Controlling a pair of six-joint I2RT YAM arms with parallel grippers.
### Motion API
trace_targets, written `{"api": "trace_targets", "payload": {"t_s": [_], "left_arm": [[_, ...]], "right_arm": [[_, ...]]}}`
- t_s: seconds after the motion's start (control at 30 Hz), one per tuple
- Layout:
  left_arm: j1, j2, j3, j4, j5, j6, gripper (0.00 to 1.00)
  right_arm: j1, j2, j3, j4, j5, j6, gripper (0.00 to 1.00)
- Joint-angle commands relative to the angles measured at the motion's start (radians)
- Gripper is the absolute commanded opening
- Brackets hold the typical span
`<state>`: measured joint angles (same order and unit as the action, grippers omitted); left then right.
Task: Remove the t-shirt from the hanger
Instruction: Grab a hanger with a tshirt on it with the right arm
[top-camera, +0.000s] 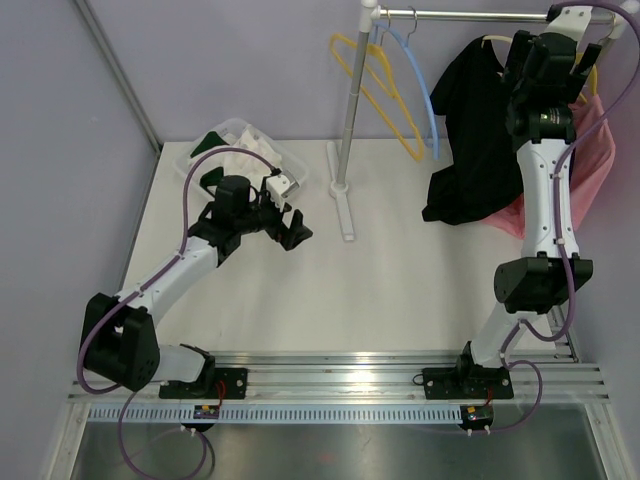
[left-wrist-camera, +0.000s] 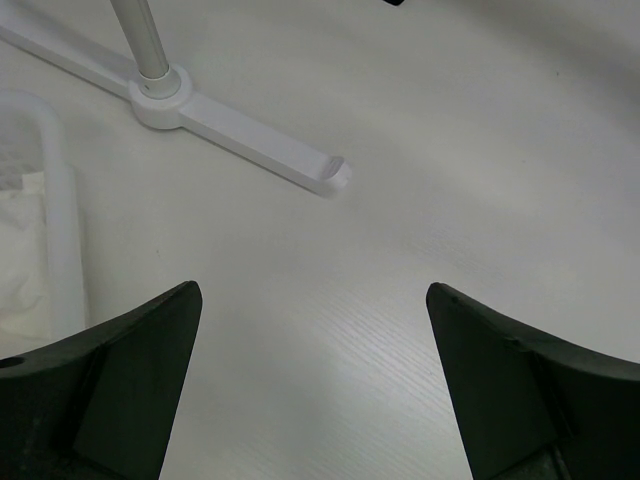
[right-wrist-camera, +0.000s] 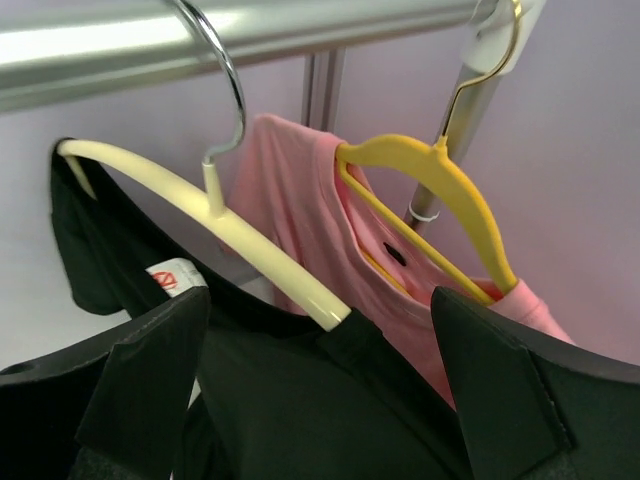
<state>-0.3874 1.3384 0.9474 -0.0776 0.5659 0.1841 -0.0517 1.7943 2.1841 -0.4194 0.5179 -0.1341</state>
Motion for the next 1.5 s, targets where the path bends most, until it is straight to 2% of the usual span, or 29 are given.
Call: {"api": "trace_targets", "payload": {"t_s": [0.0, 0.17, 0.43, 0.6, 0.7, 0.87, 0.9, 0.93, 0.97, 1.0, 1.03, 1.23, 1.27, 1.33, 1.37, 1.47], "left_arm": [[-0.005, 0.008, 0.044, 0.025, 0.022, 0.012, 0.99], [-0.004, 0.011, 0.042, 0.029, 0.026, 0.014, 0.99], [-0.005, 0.025, 0.048, 0.024, 0.023, 0.012, 0.99], [-0.005, 0.025, 0.05, 0.021, 0.025, 0.015, 0.99], [-0.005, 0.025, 0.053, 0.019, 0.025, 0.017, 0.99], [-0.005, 0.021, 0.051, 0.015, 0.028, 0.017, 0.99], [-0.007, 0.021, 0.051, 0.018, 0.028, 0.017, 0.99], [-0.007, 0.021, 0.051, 0.018, 0.031, 0.017, 0.99], [-0.008, 0.022, 0.053, 0.018, 0.031, 0.017, 0.99], [-0.007, 0.024, 0.051, 0.018, 0.032, 0.017, 0.99], [-0.007, 0.025, 0.053, 0.016, 0.032, 0.017, 0.99], [-0.01, 0.022, 0.051, 0.016, 0.034, 0.018, 0.99], [-0.01, 0.021, 0.053, 0.016, 0.034, 0.018, 0.99], [-0.008, 0.021, 0.051, 0.016, 0.034, 0.018, 0.99], [-0.01, 0.021, 0.051, 0.015, 0.035, 0.018, 0.99], [-0.01, 0.019, 0.051, 0.016, 0.034, 0.018, 0.99]], "right_arm": [[-0.022, 0.022, 0.055, 0.05, -0.001, 0.005, 1.0], [-0.028, 0.065, 0.08, 0.06, 0.063, -0.019, 0.99], [-0.027, 0.051, 0.003, 0.175, 0.175, -0.096, 0.99], [-0.027, 0.002, -0.098, 0.261, 0.117, -0.114, 0.99], [-0.027, 0.028, -0.058, 0.212, 0.106, -0.114, 0.99], [-0.027, 0.074, -0.006, 0.186, 0.175, -0.122, 0.98], [-0.027, 0.077, 0.002, 0.179, 0.174, -0.119, 0.92], [-0.028, 0.076, 0.002, 0.174, 0.154, -0.116, 0.81], [-0.027, 0.073, 0.003, 0.163, 0.145, -0.11, 0.75], [-0.027, 0.068, 0.005, 0.156, 0.121, -0.095, 0.62], [-0.027, 0.057, 0.0, 0.151, 0.11, -0.09, 0.45], [-0.027, 0.016, 0.0, 0.079, -0.065, -0.022, 0.26], [-0.027, 0.008, -0.007, 0.068, -0.088, -0.013, 0.19], [-0.025, -0.012, -0.018, 0.064, -0.145, 0.001, 0.13], [-0.027, -0.016, -0.024, 0.059, -0.166, 0.005, 0.06], [-0.027, -0.03, -0.024, 0.034, -0.212, 0.011, 0.0]]}}
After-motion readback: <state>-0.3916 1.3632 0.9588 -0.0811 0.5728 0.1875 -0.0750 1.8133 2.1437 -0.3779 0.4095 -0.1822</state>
